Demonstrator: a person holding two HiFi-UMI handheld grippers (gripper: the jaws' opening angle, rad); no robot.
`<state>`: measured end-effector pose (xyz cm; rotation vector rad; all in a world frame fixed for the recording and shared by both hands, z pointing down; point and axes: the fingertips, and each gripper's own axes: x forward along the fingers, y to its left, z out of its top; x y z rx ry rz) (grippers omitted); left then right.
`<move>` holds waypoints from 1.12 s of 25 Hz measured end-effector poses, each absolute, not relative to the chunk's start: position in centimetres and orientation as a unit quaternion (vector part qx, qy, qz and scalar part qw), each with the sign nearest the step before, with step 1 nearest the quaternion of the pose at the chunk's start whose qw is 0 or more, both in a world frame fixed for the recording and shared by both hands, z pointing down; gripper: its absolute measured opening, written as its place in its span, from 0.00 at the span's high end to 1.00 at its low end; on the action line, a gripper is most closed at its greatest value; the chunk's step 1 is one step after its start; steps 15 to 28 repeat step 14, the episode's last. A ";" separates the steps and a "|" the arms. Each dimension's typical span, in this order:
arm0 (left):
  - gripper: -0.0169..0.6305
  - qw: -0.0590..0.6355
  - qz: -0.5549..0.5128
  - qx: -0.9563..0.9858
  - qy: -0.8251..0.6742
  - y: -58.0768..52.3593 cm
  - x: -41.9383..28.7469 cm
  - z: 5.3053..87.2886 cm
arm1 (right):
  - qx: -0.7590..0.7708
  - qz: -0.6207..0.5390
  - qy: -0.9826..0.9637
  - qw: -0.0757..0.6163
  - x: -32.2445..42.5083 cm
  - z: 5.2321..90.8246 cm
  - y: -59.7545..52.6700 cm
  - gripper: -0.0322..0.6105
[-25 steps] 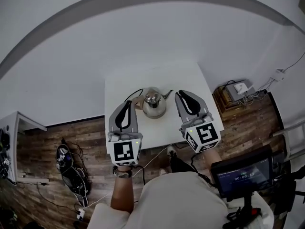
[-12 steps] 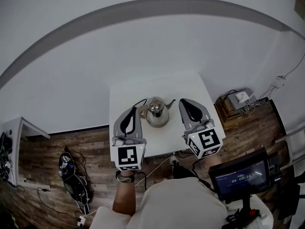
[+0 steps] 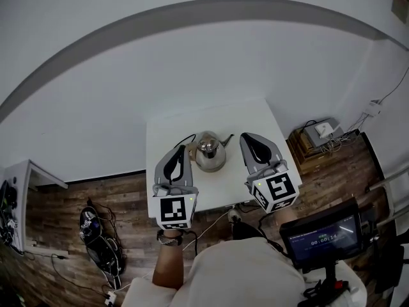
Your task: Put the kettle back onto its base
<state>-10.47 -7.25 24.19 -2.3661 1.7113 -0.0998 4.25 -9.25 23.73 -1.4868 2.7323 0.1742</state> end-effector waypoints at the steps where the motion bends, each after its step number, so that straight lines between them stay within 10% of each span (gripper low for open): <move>1: 0.96 0.108 -0.034 -0.805 0.582 -7.2 -10.5 24.2 | -0.477 0.055 0.877 0.012 4.2 23.8 -9.2 0.95; 28: 0.96 0.103 -0.031 -0.807 0.581 -7.5 -10.4 24.8 | -0.468 0.050 0.882 0.009 3.9 24.4 -9.2 0.95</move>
